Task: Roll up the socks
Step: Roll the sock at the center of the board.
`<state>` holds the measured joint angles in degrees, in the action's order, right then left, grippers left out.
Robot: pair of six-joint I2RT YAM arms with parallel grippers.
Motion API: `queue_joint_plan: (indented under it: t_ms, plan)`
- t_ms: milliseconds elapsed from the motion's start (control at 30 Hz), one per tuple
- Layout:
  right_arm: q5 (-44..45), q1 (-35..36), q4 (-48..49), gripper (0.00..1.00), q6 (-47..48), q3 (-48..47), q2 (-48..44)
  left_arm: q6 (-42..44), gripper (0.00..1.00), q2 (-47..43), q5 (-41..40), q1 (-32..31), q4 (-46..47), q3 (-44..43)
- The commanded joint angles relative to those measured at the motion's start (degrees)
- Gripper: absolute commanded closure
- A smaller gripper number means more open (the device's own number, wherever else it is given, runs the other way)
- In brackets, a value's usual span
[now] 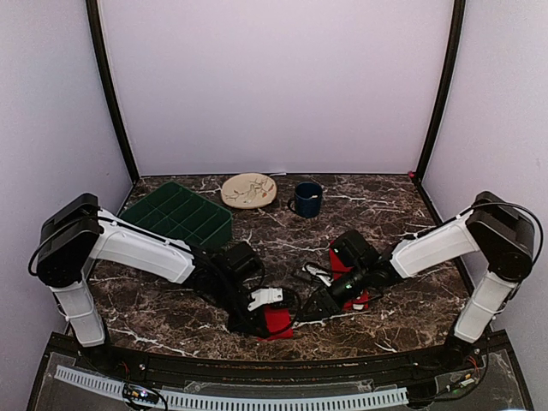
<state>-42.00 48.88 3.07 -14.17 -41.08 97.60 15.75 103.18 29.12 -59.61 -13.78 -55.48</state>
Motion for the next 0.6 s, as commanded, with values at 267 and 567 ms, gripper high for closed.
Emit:
queue_joint_plan:
  t_ms: [267,567]
  plan:
    - [21.2,5.9,2.28,0.68,3.54,4.52,-9.11,-0.88,0.93,5.52,11.68,4.92,-9.85,-2.51]
    - [29.05,12.61,1.91,0.67,9.07,3.93,-11.26,-0.71,0.92,9.04,20.68,7.89,-11.89,-3.19]
